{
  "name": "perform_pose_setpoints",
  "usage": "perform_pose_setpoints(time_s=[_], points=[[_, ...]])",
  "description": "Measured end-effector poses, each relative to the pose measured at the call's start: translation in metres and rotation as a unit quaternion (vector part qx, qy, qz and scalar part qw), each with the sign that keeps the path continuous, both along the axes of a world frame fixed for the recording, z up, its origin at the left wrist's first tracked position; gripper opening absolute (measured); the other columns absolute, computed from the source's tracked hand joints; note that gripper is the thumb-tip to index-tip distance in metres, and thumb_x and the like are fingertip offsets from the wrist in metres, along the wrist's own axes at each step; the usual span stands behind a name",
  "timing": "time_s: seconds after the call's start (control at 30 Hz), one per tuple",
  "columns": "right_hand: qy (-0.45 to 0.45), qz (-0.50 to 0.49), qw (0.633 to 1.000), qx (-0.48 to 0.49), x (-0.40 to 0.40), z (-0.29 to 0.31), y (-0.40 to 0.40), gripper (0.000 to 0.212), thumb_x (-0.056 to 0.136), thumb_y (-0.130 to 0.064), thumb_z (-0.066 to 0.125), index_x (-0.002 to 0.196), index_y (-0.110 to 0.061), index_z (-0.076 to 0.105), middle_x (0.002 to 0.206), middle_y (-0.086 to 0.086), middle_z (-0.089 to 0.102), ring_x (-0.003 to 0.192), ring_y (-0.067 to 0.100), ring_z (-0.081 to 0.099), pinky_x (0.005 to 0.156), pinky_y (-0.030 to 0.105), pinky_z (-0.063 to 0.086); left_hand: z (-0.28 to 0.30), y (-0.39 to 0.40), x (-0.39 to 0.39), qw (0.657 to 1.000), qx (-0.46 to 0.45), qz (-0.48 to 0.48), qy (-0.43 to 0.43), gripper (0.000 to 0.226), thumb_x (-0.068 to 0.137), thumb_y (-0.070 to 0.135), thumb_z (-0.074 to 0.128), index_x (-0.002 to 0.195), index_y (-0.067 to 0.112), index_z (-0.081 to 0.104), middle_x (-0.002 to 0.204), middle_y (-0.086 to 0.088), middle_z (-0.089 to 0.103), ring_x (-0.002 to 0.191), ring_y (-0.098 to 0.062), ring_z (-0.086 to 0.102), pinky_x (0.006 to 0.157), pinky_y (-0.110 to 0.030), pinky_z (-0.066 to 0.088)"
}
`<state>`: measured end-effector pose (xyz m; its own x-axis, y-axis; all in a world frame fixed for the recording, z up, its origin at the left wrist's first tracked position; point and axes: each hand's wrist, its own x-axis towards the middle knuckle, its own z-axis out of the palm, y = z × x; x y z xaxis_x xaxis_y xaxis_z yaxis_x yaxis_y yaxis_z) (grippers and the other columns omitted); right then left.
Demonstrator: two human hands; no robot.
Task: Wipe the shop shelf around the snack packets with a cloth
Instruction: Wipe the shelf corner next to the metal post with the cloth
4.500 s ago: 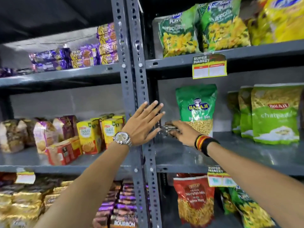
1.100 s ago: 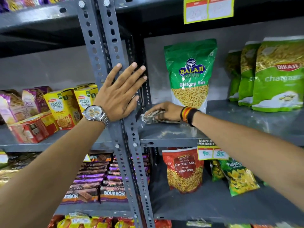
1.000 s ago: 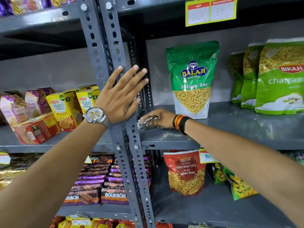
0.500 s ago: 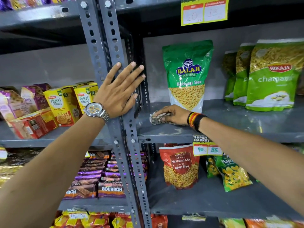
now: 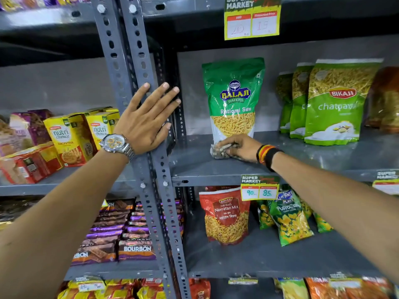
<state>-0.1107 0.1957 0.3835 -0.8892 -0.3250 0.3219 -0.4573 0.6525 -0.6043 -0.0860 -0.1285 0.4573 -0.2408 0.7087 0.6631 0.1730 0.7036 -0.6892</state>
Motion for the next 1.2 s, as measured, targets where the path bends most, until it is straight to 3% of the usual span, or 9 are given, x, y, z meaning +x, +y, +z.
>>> perform_pose_setpoints(time_s=[0.13, 0.23, 0.3, 0.43, 0.53, 0.7, 0.87, 1.0, 1.2], points=[[-0.013, -0.016, 1.000, 0.021, 0.005, -0.014, 0.005, 0.039, 0.093, -0.005, 0.057, 0.117, -0.034, 0.068, 0.135, -0.003, 0.061, 0.125, 0.018, 0.055, 0.107, 0.030, 0.040, 0.001, -0.001, 0.001, 1.000, -0.002, -0.001, -0.002, 0.064, 0.105, 0.037, 0.029, 0.162, 0.011, 0.019, 0.172, -0.008, 0.010, 0.159, -0.027, 0.004, 0.126, -0.057, 0.006], [-0.042, 0.037, 0.998, 0.030, 0.035, -0.015, 0.013, 0.044, 0.094, -0.004, 0.055, 0.115, -0.039, 0.068, 0.131, -0.004, 0.063, 0.094, 0.032, 0.065, 0.088, 0.048, 0.054, 0.001, -0.001, 0.000, 1.000, -0.003, -0.002, -0.007, 0.065, 0.105, 0.037, 0.029, 0.163, 0.012, 0.018, 0.172, -0.007, 0.008, 0.159, -0.026, 0.003, 0.126, -0.057, 0.007], [-0.043, 0.098, 0.993, 0.050, 0.059, -0.010, 0.023, 0.040, 0.095, -0.008, 0.057, 0.118, -0.038, 0.067, 0.125, -0.006, 0.067, 0.101, 0.043, 0.065, 0.092, 0.056, 0.052, -0.001, -0.001, -0.002, 1.000, 0.000, -0.002, -0.001, 0.065, 0.104, 0.037, 0.029, 0.163, 0.012, 0.017, 0.172, -0.007, 0.007, 0.159, -0.026, 0.002, 0.126, -0.057, 0.007], [-0.020, -0.010, 0.999, -0.026, 0.043, 0.007, 0.048, 0.036, 0.095, -0.003, 0.056, 0.116, -0.029, 0.070, 0.127, 0.000, 0.067, 0.121, 0.032, 0.060, 0.105, 0.044, 0.047, -0.001, -0.002, -0.004, 1.000, 0.004, -0.016, 0.002, 0.065, 0.104, 0.037, 0.030, 0.163, 0.011, 0.019, 0.172, -0.007, 0.008, 0.159, -0.026, 0.004, 0.126, -0.058, 0.009], [-0.039, -0.077, 0.996, -0.017, 0.019, 0.001, 0.052, 0.040, 0.093, -0.003, 0.055, 0.103, -0.038, 0.071, 0.124, 0.005, 0.069, 0.118, 0.042, 0.059, 0.096, 0.041, 0.050, -0.001, -0.002, -0.004, 1.000, 0.005, -0.015, 0.002, 0.065, 0.104, 0.037, 0.030, 0.162, 0.011, 0.020, 0.172, -0.008, 0.009, 0.159, -0.026, 0.004, 0.126, -0.058, 0.009], [-0.037, -0.035, 0.999, 0.013, 0.061, -0.008, 0.033, 0.035, 0.094, 0.000, 0.055, 0.118, -0.022, 0.069, 0.126, 0.000, 0.067, 0.112, 0.020, 0.063, 0.082, 0.017, 0.047, 0.000, -0.002, 0.001, 1.000, 0.004, -0.010, -0.019, 0.064, 0.104, 0.038, 0.028, 0.162, 0.011, 0.021, 0.172, -0.008, 0.009, 0.159, -0.026, 0.003, 0.126, -0.058, 0.008], [-0.043, 0.026, 0.999, 0.022, 0.104, 0.005, 0.061, 0.031, 0.093, -0.010, 0.062, 0.119, -0.027, 0.069, 0.124, -0.010, 0.068, 0.115, 0.006, 0.063, 0.100, 0.023, 0.048, -0.002, 0.006, 0.011, 0.998, 0.025, -0.010, -0.057, 0.068, 0.104, 0.045, 0.025, 0.161, 0.008, 0.025, 0.171, -0.010, 0.012, 0.159, -0.027, 0.002, 0.125, -0.060, 0.005], [-0.013, -0.119, 0.993, -0.008, 0.073, 0.007, 0.096, 0.035, 0.092, -0.002, 0.059, 0.106, -0.031, 0.071, 0.117, 0.008, 0.072, 0.112, 0.032, 0.065, 0.095, 0.046, 0.051, -0.010, 0.018, 0.015, 0.996, 0.035, -0.007, -0.087, 0.069, 0.102, 0.048, 0.027, 0.158, 0.007, 0.032, 0.170, -0.011, 0.019, 0.159, -0.028, 0.005, 0.124, -0.065, -0.001], [0.006, -0.074, 0.996, 0.042, 0.088, -0.017, 0.078, 0.041, 0.092, 0.005, 0.053, 0.110, -0.027, 0.070, 0.122, 0.001, 0.064, 0.114, 0.018, 0.059, 0.098, 0.028, 0.049, -0.066, 0.075, 0.034, 0.977, 0.019, -0.103, -0.184, 0.067, 0.103, 0.049, 0.031, 0.153, 0.006, 0.041, 0.163, -0.016, 0.035, 0.155, -0.033, 0.023, 0.123, -0.059, 0.020]])
